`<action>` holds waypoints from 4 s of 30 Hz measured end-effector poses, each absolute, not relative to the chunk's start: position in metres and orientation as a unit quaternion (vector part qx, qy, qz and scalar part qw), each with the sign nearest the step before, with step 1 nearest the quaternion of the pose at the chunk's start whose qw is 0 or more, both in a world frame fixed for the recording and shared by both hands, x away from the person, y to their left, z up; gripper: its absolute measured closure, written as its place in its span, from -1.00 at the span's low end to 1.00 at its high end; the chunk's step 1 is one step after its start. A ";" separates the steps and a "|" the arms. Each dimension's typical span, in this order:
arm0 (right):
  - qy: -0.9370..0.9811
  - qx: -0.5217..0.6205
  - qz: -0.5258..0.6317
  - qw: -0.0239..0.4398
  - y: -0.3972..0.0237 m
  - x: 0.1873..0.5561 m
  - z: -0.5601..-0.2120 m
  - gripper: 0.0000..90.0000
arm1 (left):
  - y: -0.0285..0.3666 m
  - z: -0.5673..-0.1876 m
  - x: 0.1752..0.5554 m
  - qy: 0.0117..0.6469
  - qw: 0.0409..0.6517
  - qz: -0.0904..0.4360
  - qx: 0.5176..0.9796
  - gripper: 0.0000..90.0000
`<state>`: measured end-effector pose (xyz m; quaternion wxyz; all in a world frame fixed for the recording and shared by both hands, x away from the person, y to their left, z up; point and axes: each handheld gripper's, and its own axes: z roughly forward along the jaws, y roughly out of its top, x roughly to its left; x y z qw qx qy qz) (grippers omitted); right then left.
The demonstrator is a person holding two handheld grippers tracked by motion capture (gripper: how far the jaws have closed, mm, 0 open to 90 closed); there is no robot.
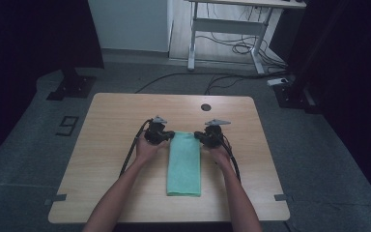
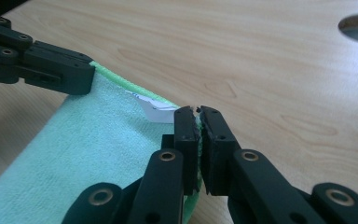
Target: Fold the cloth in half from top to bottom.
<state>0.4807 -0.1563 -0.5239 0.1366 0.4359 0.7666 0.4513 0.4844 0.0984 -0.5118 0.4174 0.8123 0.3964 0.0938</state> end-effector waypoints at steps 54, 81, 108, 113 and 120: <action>0.757 0.405 0.479 0.184 -0.157 0.471 -0.475 0.90 | 0.098 -0.473 0.476 0.376 0.447 0.144 0.799 0.95; 0.759 0.389 0.490 0.180 -0.170 0.453 -0.489 0.89 | 0.090 -0.478 0.457 0.351 0.445 0.149 0.810 0.94; 0.776 0.352 0.492 0.178 -0.175 0.418 -0.493 0.88 | 0.095 -0.484 0.418 0.325 0.458 0.136 0.816 0.94; 0.781 0.348 0.489 0.173 -0.175 0.413 -0.497 0.88 | 0.096 -0.488 0.412 0.323 0.456 0.130 0.819 0.94; 0.785 0.346 0.487 0.166 -0.173 0.408 -0.502 0.88 | 0.099 -0.495 0.405 0.324 0.454 0.125 0.820 0.94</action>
